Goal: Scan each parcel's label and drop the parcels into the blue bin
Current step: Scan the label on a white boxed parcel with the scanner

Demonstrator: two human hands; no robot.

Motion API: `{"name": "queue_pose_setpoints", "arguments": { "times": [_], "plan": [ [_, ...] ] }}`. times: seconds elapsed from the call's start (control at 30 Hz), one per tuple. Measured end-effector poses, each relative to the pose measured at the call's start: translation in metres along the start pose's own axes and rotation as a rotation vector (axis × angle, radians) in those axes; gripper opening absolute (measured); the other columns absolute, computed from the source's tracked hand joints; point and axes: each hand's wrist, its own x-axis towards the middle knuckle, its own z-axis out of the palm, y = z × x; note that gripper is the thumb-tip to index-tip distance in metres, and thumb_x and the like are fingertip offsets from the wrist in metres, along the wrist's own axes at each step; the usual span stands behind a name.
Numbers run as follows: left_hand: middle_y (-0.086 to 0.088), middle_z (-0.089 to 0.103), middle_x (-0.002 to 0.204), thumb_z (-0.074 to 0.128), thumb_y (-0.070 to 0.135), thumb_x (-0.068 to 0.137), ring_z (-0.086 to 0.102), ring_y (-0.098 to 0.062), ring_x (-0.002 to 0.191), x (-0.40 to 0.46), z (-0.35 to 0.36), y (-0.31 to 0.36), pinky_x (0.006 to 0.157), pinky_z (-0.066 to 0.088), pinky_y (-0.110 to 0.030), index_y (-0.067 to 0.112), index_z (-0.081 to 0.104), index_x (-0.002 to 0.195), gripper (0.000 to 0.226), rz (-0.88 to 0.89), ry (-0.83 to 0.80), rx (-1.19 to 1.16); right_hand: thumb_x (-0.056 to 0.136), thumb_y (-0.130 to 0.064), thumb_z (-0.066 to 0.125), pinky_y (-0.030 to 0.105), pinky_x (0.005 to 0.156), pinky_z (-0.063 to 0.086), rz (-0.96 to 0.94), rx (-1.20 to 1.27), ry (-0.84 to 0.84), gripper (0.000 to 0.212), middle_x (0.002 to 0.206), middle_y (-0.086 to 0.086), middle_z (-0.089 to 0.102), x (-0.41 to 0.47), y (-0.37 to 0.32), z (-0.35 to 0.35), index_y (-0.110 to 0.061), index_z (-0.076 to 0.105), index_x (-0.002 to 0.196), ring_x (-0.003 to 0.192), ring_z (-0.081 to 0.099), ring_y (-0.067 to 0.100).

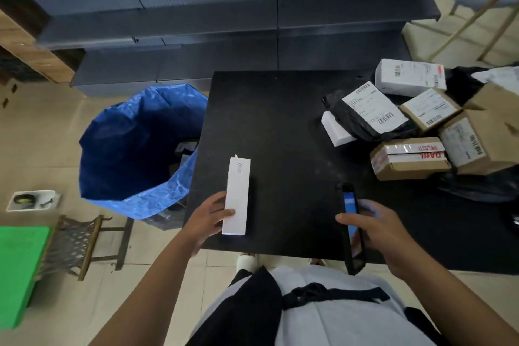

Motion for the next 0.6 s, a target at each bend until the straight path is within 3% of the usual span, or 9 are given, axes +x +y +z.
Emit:
{"name": "queue_pose_setpoints", "arguments": {
  "times": [0.17, 0.3, 0.47, 0.6],
  "plan": [
    [-0.001, 0.060, 0.127, 0.062, 0.011, 0.096, 0.061, -0.022, 0.112, -0.002, -0.025, 0.004, 0.075, 0.054, -0.028, 0.024, 0.052, 0.134, 0.041, -0.042, 0.006, -0.047, 0.082, -0.030, 0.084, 0.058, 0.094, 0.058, 0.002, -0.019, -0.016, 0.071, 0.130, 0.017, 0.064, 0.001, -0.005, 0.015, -0.019, 0.052, 0.144, 0.110, 0.067, 0.038],
    [0.001, 0.056, 0.132, 0.070, 0.026, 0.093, 0.057, -0.025, 0.122, -0.002, -0.029, 0.009, 0.101, 0.051, -0.040, 0.028, 0.047, 0.139, 0.051, -0.011, 0.072, 0.033, 0.080, -0.032, 0.085, 0.061, 0.095, 0.058, -0.002, -0.032, -0.009, 0.078, 0.132, 0.018, 0.063, 0.003, -0.006, 0.026, -0.019, 0.049, 0.148, 0.113, 0.066, 0.042],
    [-0.003, 0.042, 0.147, 0.084, 0.047, 0.076, 0.049, -0.028, 0.131, 0.000, 0.002, 0.025, 0.101, 0.049, -0.044, 0.031, 0.030, 0.149, 0.092, 0.094, 0.268, 0.328, 0.084, -0.030, 0.083, 0.055, 0.092, 0.060, -0.038, -0.043, -0.020, 0.071, 0.131, 0.014, 0.063, 0.007, -0.008, 0.036, -0.017, 0.051, 0.147, 0.099, 0.070, 0.034],
    [-0.005, 0.036, 0.151, 0.082, 0.050, 0.076, 0.044, -0.030, 0.136, 0.002, 0.025, 0.029, 0.109, 0.045, -0.053, 0.031, 0.022, 0.149, 0.096, 0.087, 0.366, 0.712, 0.083, -0.031, 0.083, 0.057, 0.099, 0.056, -0.052, -0.036, -0.025, 0.075, 0.138, 0.012, 0.060, 0.009, -0.010, 0.042, -0.018, 0.050, 0.148, 0.115, 0.065, 0.034]
  ]
}}
